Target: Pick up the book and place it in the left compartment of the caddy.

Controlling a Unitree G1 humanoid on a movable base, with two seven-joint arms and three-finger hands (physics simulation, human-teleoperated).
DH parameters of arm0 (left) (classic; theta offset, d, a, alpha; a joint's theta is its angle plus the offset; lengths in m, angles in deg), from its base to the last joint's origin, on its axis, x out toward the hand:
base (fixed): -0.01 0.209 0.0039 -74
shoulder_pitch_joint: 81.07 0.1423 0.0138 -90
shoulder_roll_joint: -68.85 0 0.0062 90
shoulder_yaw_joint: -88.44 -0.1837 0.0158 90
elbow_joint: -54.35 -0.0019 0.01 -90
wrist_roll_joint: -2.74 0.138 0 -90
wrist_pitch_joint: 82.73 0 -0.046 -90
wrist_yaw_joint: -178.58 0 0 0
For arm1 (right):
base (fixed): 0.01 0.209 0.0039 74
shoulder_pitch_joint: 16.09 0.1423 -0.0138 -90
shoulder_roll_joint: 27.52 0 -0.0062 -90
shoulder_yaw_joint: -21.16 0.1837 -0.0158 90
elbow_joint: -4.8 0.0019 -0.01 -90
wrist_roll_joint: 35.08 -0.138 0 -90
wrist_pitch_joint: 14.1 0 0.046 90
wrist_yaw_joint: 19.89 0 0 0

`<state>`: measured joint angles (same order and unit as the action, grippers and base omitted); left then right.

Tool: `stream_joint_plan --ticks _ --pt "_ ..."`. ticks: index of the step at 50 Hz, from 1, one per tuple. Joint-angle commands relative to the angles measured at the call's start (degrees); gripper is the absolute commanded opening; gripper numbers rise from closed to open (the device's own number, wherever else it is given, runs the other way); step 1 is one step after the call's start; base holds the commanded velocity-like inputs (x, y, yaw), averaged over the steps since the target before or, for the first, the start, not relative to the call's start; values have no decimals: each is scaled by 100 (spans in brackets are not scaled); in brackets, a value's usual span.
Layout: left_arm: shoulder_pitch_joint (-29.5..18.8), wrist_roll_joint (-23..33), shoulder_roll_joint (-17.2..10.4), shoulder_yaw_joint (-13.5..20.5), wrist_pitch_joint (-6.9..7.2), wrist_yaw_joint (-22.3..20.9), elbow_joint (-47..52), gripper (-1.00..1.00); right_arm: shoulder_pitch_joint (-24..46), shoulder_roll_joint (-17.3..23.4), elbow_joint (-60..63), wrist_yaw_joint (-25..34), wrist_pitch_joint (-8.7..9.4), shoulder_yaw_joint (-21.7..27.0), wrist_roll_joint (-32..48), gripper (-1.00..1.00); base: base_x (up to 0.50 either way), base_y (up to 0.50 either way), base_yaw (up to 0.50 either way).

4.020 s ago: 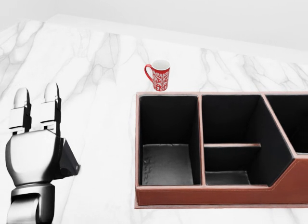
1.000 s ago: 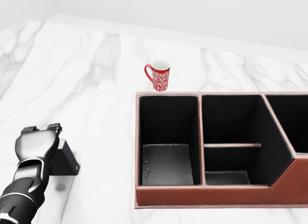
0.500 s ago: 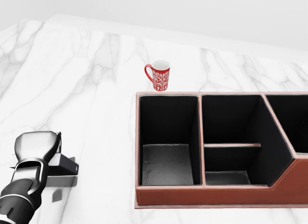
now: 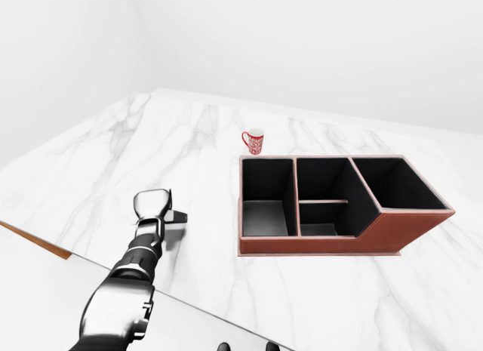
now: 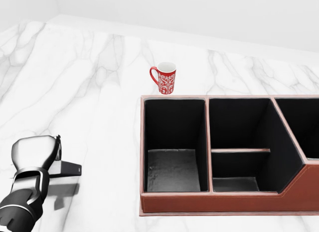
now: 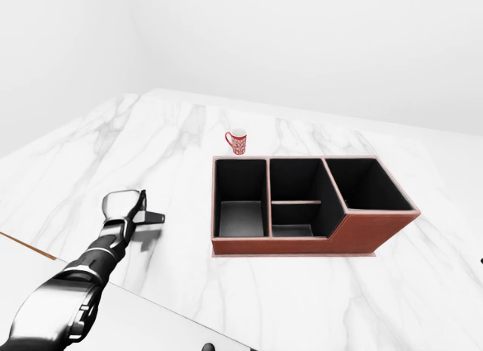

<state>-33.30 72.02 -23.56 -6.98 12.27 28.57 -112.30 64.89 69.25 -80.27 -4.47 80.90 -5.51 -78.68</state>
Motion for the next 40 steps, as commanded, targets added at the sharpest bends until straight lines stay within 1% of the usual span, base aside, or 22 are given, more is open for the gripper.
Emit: stream_joint_plan --ticks 1,6,9,12,16,17,18,20,21,22,23,25,26,27,30,31,32,35,38,40 --pt "-14 -79 -59 134 0 0 158 -100 0 -5 -18 10 0 -12 -4 100 0 0 0" --pt "148 -107 -144 151 0 0 651 -100 7 2 -24 -11 0 -10 22 100 0 0 0" --pt "374 -54 -214 196 0 0 1347 -100 -4 3 -15 -16 0 -8 14 100 0 0 0" --pt "890 182 -248 278 0 0 2658 -100 -13 -9 7 -10 0 -2 14 100 0 0 0" --pt "1426 636 -192 492 0 0 4126 -100 -1 -7 -9 -11 0 -6 25 100 0 0 0" --pt "1540 749 -162 542 0 -62 4439 -100 3 -7 -17 -11 0 -12 30 100 0 0 0" --pt "1650 901 -116 553 0 -338 4774 -100 13 -8 -40 -5 0 -26 41 100 0 0 0" --pt "1711 1016 -62 641 0 -421 4962 -100 8 -7 -39 -7 0 -30 36 100 0 0 0" --pt "1785 1146 -15 650 0 -622 5294 -100 10 -4 -43 -4 0 -34 37 100 0 0 0" --pt "1797 1190 8 684 0 -648 5331 -100 10 -3 -44 -4 0 -36 36 100 0 0 0" --pt "1910 1326 54 680 0 -841 5763 -100 2 -4 -43 2 0 -29 25 100 0 0 0" --pt "1997 1550 136 735 0 -1118 6129 -100 -12 2 10 -24 0 -8 4 100 0 0 0" --pt "2002 1573 150 754 0 -1129 6145 -100 -12 1 12 -24 0 -6 5 100 0 0 0" --pt "2003 1602 179 780 0 -1243 6323 -100 -13 -6 21 -16 0 -4 5 100 0 0 0" --pt "1952 1776 245 809 0 -1321 6385 -100 -23 -18 57 -5 0 16 -7 100 0 0 0" --pt "1971 1806 271 816 0 -1439 6451 -100 -11 -21 28 8 0 7 8 100 0 0 0" --pt "2034 1870 299 810 0 -1548 6736 -100 -15 -16 41 -2 0 14 -2 100 0 0 0" --pt "2114 2026 398 812 0 -1828 7136 -100 -11 -21 46 -1 0 7 8 100 0 0 0" --pt "2179 2126 488 794 0 -1865 7473 -100 -10 -23 54 2 0 7 9 100 0 0 0" --pt "2252 2304 561 799 0 -2055 7788 -100 0 -20 28 12 0 -1 15 100 0 0 0"
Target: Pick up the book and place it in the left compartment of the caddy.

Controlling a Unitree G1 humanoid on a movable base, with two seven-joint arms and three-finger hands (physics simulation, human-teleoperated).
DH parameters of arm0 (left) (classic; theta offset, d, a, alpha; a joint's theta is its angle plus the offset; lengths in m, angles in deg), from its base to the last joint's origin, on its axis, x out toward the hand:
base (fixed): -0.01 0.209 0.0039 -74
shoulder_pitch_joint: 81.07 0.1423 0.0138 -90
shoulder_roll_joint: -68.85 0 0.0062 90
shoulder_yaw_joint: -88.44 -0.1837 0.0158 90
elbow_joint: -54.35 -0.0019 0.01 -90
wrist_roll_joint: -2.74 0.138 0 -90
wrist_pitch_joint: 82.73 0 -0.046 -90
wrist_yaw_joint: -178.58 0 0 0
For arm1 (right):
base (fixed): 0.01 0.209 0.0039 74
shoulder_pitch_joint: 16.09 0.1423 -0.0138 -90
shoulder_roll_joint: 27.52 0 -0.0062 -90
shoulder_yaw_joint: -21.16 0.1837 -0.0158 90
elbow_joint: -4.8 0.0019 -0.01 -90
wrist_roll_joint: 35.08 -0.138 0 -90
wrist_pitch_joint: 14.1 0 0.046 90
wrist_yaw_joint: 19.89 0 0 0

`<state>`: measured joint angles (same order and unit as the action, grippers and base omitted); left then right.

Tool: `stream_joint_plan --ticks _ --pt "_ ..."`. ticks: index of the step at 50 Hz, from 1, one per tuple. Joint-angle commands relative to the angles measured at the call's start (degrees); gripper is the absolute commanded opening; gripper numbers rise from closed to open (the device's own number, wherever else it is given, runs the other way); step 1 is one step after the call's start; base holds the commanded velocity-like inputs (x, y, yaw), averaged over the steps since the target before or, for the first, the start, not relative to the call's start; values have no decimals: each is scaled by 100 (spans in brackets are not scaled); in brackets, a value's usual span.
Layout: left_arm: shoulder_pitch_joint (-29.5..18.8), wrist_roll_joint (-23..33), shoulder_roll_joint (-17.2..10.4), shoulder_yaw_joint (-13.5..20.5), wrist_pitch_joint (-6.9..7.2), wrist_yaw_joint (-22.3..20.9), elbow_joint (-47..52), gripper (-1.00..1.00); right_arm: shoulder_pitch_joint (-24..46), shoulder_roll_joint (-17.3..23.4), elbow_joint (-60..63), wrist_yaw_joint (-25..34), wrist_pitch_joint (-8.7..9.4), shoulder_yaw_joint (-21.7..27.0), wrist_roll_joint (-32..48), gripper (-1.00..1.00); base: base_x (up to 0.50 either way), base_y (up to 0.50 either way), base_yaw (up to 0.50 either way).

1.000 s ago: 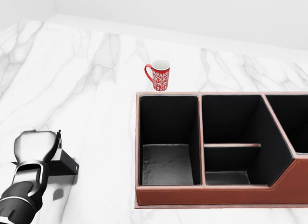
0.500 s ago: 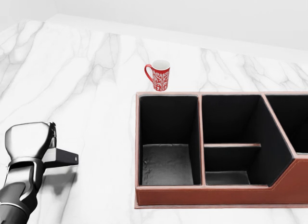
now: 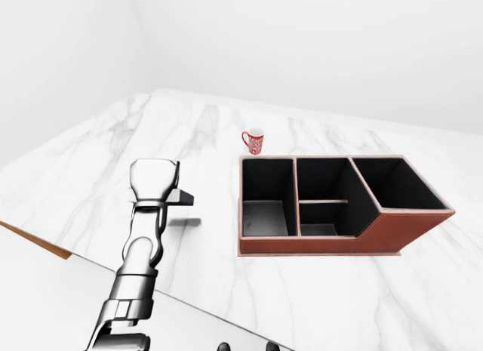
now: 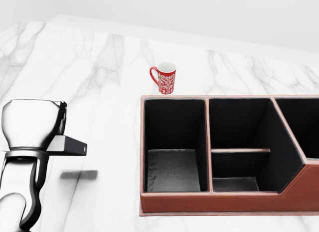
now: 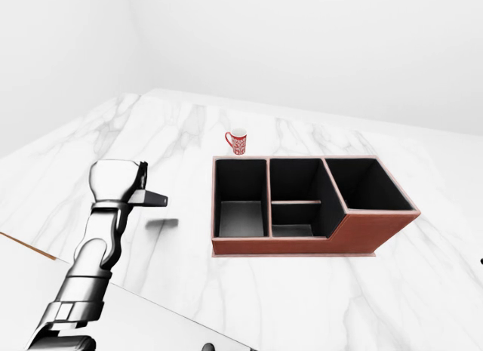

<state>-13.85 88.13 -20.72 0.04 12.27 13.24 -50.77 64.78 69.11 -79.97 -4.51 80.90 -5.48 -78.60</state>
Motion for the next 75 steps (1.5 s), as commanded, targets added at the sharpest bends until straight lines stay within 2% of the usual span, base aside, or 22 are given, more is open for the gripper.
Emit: stream_joint_plan --ticks 1,5,16,20,24,34,39,41,44,45,50,61,68,72,75 --pt "360 730 315 96 0 -641 1831 -100 18 1 -19 14 0 -11 12 100 0 0 0" --pt "434 923 445 85 0 -1008 2425 -100 0 -7 9 21 0 -11 -1 100 0 0 0" --pt "669 1223 807 -87 0 -1268 3181 -100 -1 -21 10 47 0 -11 12 100 0 0 0" --pt "753 1304 920 -147 0 -1313 3386 -100 -11 -28 37 47 0 -11 10 100 0 0 0" --pt "938 1441 1107 -346 0 -1209 3487 -100 -10 -25 46 50 0 -1 12 100 0 0 0" --pt "1046 1660 1354 -595 0 -1366 3923 -100 -13 -37 47 65 0 -7 22 100 0 0 0" --pt "993 1643 1492 -687 0 -1518 4151 -100 -9 -48 20 82 0 -23 29 100 0 0 0" --pt "970 1775 1594 -831 0 -1661 4331 -100 -31 -58 68 76 0 -5 18 100 0 0 0" --pt "970 1783 1604 -827 0 -1664 4336 -100 -29 -60 69 77 0 -3 21 100 0 0 0" --pt "916 1901 1688 -976 0 -1854 4559 -100 -24 -63 51 92 0 -12 34 100 0 0 0" --pt "823 2089 1882 -1165 0 -2113 4786 -100 -34 -62 84 91 0 -10 16 100 0 0 0" --pt "641 2341 2205 -1489 0 -2274 4665 -100 1 -60 -24 120 -29 -69 62 100 0 0 0" --pt "585 2508 2511 -1878 0 -2356 4601 -100 -9 -52 32 97 0 -47 47 100 0 0 0" --pt "672 2536 2601 -2161 -183 -2218 4541 -100 -9 -56 29 108 0 -44 41 100 0 0 0" --pt "710 2630 2727 -2306 -227 -2201 4558 -100 -13 -55 51 99 0 -41 37 100 0 0 0"
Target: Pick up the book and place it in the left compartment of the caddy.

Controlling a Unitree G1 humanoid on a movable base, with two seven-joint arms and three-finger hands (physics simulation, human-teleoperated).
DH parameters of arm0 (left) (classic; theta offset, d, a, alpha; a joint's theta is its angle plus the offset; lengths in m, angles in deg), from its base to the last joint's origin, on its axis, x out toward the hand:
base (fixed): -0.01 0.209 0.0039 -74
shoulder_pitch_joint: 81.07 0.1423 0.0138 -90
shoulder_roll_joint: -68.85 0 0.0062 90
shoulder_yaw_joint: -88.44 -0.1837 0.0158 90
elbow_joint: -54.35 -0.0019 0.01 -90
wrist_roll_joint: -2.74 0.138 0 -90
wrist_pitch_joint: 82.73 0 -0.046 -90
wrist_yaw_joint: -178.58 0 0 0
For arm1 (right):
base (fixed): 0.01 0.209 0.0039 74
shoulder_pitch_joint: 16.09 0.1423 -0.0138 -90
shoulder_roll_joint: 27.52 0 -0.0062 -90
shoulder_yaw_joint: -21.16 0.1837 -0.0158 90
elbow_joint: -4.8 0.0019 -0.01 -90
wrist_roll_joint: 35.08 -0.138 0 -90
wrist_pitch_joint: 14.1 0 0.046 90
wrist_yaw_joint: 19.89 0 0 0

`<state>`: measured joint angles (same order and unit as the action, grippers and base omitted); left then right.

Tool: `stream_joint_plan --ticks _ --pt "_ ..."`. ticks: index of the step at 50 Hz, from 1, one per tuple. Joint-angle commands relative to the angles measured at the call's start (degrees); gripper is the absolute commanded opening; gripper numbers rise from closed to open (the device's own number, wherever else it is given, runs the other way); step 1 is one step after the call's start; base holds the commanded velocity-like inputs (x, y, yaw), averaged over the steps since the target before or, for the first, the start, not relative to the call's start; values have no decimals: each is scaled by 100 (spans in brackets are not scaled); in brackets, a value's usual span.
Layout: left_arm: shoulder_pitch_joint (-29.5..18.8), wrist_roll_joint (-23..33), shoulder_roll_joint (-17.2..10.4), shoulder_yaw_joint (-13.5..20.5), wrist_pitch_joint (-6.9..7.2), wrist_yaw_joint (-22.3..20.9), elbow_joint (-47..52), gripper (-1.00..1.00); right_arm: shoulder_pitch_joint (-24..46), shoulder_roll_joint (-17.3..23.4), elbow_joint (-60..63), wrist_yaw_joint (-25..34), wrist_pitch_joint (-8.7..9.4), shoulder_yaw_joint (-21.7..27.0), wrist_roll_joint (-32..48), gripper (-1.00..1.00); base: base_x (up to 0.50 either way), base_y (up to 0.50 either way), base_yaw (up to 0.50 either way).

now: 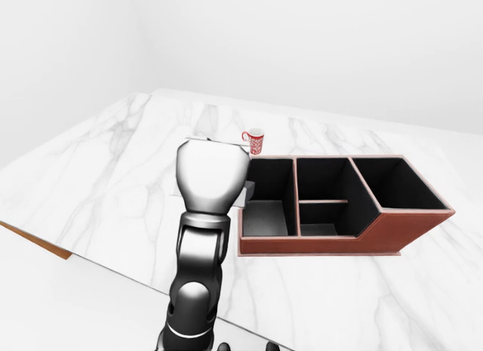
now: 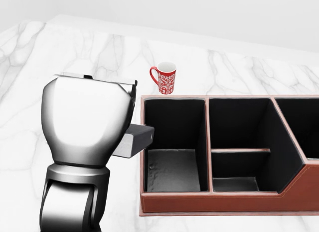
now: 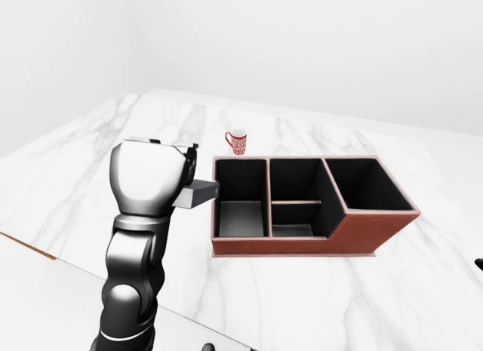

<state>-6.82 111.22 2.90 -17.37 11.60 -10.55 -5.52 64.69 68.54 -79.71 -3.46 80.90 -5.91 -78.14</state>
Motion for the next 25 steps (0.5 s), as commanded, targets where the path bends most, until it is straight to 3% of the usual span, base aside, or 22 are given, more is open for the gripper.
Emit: stream_joint_plan --ticks 1,9,11,13,14,25 --pt "16 350 397 -608 -173 179 22 -100 7 2 8 1 0 -5 4 100 0 0 0" --pt "-5 452 587 -957 -231 -42 -1 -100 2 10 43 -25 0 -7 -7 100 0 0 0" --pt "-50 453 573 -1038 -155 -47 -44 -100 8 10 42 -22 0 -3 -1 100 0 0 0" --pt "-134 453 420 -1204 46 -40 -82 -100 6 1 41 -15 0 -1 -2 100 0 0 0" --pt "-142 453 404 -1226 67 -44 -86 -100 6 1 42 -14 0 0 -1 100 0 0 0" --pt "-141 453 292 -1603 67 11 -221 -100 13 -6 45 0 0 5 28 100 0 0 0"
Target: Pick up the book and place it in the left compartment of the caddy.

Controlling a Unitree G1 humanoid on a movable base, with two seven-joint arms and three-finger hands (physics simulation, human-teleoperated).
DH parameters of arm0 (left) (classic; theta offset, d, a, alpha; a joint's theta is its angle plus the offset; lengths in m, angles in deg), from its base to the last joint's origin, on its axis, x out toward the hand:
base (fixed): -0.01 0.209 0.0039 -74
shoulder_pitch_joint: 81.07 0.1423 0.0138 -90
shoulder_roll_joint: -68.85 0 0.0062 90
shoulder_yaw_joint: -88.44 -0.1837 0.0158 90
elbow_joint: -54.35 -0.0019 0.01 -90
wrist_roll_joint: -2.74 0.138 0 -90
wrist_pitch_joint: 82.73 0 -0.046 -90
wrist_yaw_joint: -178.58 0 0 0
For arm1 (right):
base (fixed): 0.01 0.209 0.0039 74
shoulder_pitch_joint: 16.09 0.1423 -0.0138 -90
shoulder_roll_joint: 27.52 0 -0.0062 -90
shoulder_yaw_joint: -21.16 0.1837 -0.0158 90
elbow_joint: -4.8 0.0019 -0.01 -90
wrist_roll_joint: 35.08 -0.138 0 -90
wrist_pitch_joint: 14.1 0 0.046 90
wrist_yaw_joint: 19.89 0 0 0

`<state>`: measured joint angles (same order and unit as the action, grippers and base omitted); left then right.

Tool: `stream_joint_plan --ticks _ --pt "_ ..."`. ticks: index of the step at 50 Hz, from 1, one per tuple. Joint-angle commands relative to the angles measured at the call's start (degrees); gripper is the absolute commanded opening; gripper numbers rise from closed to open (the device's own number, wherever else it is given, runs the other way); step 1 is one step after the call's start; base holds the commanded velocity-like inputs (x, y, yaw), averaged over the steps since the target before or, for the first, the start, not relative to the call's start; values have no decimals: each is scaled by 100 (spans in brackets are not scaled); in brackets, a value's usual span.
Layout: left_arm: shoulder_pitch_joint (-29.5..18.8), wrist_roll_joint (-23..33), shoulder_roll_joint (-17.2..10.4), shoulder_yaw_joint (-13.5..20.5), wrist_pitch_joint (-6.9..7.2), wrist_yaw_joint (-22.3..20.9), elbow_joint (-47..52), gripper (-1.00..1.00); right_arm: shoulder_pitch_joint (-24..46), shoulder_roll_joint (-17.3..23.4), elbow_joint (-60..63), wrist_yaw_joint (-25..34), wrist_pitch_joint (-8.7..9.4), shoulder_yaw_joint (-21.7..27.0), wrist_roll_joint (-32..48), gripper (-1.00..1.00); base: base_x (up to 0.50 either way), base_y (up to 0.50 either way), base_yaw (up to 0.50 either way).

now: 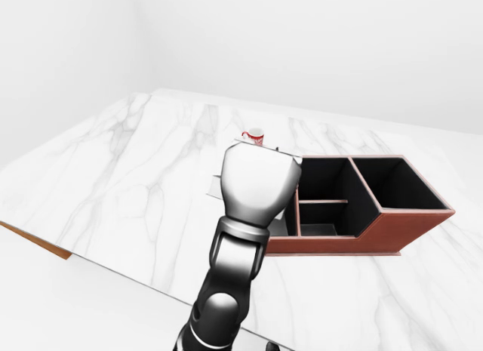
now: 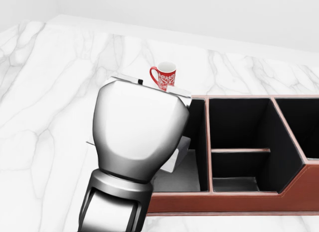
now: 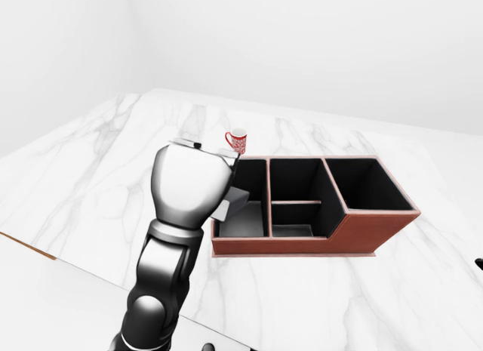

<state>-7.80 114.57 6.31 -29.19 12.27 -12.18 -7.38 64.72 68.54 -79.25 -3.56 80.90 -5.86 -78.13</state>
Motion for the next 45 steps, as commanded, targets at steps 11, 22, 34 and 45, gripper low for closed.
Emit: stream_joint_plan --ticks 11,22,34,45 --pt "223 118 -90 -136 0 444 -72 -100 -50 -1 107 14 0 72 -73 100 0 0 0" --pt "289 118 -93 50 0 493 -24 -100 -23 0 87 41 0 81 -51 100 0 0 0" --pt "289 118 -93 50 0 493 -24 -100 -23 -1 87 41 0 82 -50 100 0 0 0" --pt "296 118 -83 34 0 516 -64 -100 -21 1 76 42 0 79 -47 100 0 0 0"
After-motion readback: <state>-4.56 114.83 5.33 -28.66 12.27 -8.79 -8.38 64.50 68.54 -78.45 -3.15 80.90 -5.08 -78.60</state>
